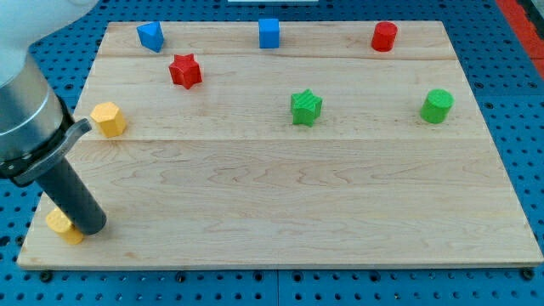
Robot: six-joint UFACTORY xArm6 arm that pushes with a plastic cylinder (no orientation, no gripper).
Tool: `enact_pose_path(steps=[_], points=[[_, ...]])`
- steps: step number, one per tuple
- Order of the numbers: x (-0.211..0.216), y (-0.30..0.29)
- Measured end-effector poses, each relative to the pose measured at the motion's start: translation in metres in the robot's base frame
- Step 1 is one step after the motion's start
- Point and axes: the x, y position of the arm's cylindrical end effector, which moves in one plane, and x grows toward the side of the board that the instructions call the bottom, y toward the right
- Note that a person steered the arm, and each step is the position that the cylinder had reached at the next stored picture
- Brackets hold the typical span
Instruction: Move the arm close to the green star
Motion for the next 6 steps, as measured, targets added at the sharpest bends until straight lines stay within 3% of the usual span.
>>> enact_pose_path(steps=[5,6], points=[[-0.007,0.046],[-0.049,0.056]])
